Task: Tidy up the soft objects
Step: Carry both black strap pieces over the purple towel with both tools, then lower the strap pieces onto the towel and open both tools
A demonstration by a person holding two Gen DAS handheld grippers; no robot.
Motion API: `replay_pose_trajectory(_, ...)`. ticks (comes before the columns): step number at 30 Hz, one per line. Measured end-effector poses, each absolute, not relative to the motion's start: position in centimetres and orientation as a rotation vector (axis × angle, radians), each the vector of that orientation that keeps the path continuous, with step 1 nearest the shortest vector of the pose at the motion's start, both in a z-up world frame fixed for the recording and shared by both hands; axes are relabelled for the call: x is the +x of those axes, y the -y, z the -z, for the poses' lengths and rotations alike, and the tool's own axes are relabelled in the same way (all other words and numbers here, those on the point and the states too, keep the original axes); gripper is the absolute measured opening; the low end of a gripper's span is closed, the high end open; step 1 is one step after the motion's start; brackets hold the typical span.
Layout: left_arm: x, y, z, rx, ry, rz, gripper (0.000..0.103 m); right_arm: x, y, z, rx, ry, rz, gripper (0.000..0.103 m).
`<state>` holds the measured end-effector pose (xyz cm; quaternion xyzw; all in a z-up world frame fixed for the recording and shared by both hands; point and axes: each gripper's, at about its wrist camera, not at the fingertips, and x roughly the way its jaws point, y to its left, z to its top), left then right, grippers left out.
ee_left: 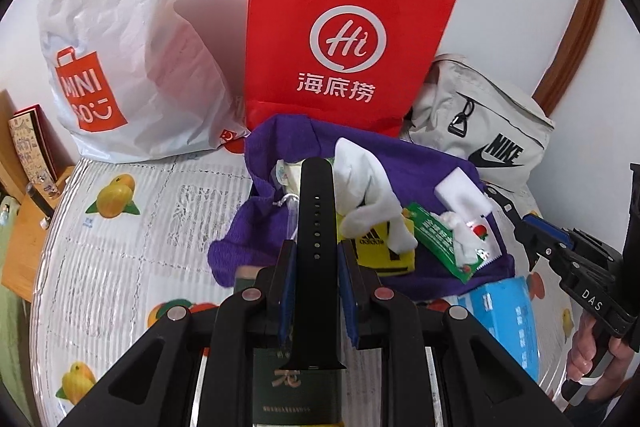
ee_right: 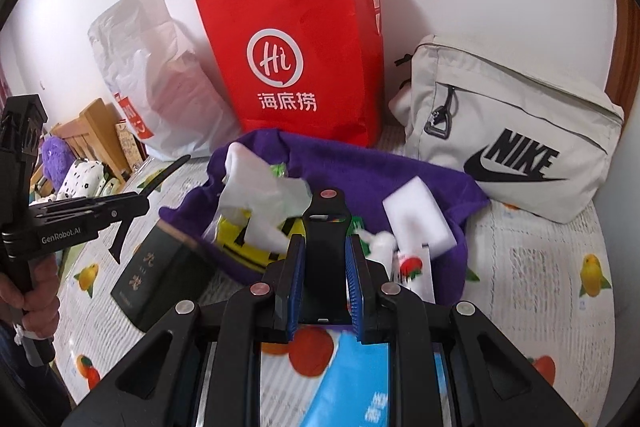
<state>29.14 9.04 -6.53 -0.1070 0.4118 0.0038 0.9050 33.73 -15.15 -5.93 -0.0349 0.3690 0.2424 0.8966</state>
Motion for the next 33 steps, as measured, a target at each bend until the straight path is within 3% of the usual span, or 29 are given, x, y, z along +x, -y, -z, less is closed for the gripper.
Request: replay_pose_trajectory(33, 37.8, -10.7, 11.0, -0.304, -0.967, 0.022, 0.02, 41.1, 12.6, 11.9, 0.0, -0.944, -0.476, 0.021)
